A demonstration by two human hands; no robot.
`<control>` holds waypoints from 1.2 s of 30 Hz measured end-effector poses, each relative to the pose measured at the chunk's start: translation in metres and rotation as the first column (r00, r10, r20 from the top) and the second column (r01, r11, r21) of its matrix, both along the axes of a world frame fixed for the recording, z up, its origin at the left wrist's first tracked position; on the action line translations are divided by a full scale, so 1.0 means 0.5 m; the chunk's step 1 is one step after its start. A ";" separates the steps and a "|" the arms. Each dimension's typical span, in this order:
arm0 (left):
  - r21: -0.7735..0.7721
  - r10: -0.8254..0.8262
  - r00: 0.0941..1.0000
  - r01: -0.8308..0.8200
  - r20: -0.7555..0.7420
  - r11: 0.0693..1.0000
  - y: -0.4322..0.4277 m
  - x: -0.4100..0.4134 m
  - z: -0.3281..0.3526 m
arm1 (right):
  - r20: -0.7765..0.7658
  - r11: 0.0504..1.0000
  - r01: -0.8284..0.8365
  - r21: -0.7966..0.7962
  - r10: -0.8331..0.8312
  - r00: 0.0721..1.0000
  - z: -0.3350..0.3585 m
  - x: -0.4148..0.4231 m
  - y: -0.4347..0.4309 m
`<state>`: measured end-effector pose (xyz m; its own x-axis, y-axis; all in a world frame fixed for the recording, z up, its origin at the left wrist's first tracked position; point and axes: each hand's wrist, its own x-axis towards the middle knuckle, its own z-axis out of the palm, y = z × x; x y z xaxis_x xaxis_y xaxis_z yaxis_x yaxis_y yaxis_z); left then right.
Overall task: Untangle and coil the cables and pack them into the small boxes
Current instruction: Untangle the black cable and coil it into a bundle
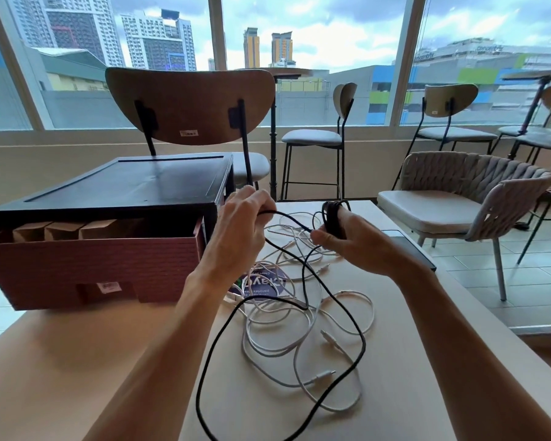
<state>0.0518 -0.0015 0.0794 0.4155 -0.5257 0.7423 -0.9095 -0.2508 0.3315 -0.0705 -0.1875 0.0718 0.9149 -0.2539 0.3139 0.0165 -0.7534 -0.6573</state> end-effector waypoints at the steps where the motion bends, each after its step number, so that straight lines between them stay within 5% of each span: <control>1: -0.020 -0.007 1.000 0.006 -0.009 1.000 -0.001 0.000 -0.001 | -0.008 1.000 -0.019 -0.020 0.019 1.000 0.001 -0.002 0.000; 11: -0.069 0.009 0.996 -0.016 -0.093 0.998 -0.006 0.002 -0.020 | 0.058 0.992 -0.127 -0.020 0.128 0.990 0.006 -0.011 -0.004; 18: 0.033 -0.045 0.991 0.049 -0.129 0.998 -0.002 0.015 -0.021 | 0.220 0.996 0.080 -0.046 -0.068 0.973 0.010 -0.016 -0.021; 29: 0.321 0.048 0.986 0.007 -0.163 0.947 0.009 0.022 -0.037 | 0.251 0.929 0.024 0.369 -0.125 0.960 0.023 -0.024 -0.008; 36: 0.430 0.173 0.965 -0.073 -0.199 0.900 0.017 0.006 -0.020 | 0.226 0.871 -0.044 0.489 -0.078 0.971 0.028 -0.022 -0.003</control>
<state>0.0548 0.0070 0.0696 0.6272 -0.6979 0.3456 -0.7751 -0.5158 0.3650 -0.0814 -0.1892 0.0857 0.8257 -0.4446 0.3473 0.2036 -0.3392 -0.9184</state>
